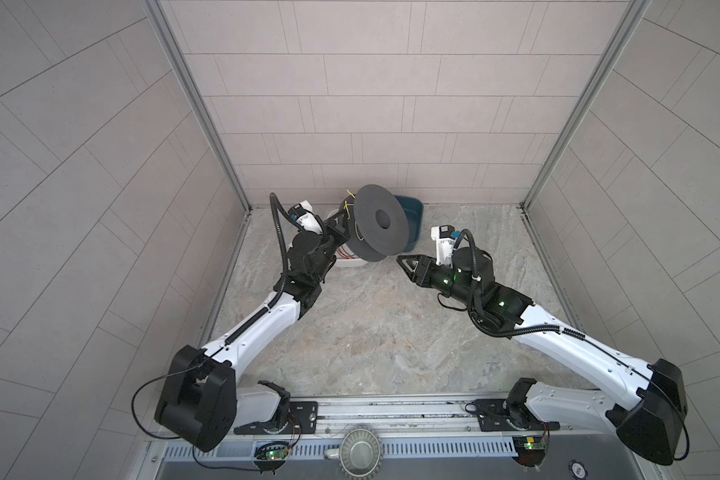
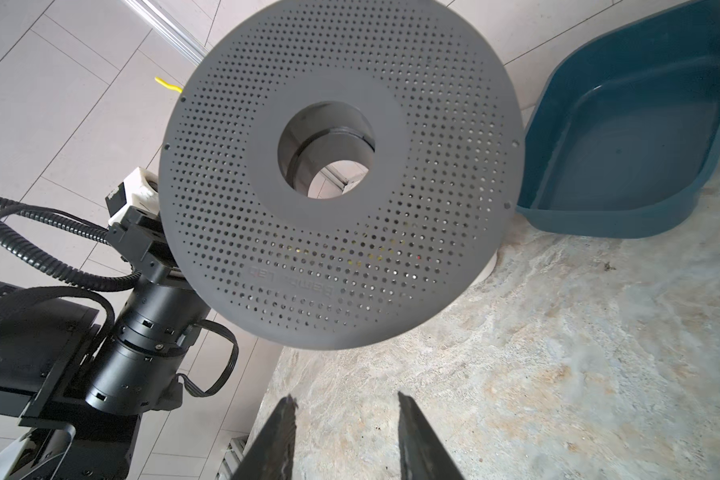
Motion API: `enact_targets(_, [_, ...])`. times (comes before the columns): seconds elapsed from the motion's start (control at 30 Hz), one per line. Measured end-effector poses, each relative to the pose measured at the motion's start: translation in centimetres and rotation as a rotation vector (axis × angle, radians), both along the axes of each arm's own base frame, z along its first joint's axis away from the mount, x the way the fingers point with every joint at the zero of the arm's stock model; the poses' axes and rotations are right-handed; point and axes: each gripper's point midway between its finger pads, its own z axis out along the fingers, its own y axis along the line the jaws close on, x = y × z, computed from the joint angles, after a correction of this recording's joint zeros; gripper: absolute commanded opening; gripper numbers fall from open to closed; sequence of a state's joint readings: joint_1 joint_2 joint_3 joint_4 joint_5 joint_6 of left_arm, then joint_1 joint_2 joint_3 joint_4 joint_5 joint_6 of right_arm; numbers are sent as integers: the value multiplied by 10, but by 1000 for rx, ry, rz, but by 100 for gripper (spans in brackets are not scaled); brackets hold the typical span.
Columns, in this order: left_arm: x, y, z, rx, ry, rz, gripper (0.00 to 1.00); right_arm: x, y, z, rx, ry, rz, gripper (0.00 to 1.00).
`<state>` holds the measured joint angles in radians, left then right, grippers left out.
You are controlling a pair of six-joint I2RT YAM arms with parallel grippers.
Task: Wrap the cables
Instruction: 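Release the cable and draw the right gripper back from the spool, then grasp the spool rim with the right gripper beside the left gripper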
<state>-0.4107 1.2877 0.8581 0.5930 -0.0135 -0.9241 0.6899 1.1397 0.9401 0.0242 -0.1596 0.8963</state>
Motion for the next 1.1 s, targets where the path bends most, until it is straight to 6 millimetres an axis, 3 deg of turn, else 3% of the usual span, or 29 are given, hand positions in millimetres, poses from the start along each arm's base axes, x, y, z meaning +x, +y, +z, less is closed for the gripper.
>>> enact_targets(0.27, [3,6,0,-23,12,-37,0,27,-52,4,54,34,-63,57])
enact_targets(0.43, [7,5,4,-65,15,-78,0,36,-68,2,104,76,-27,60])
enact_targets(0.67, [6,-8,9,-113,17,-165,0,52,-60,-3,193,125,62,59])
enact_targets(0.9, [6,-17,10,-163,19,-219,0,65,-45,7,305,118,118,57])
enact_targets(1.1, [8,-19,9,-189,29,-233,0,71,-41,20,370,89,135,46])
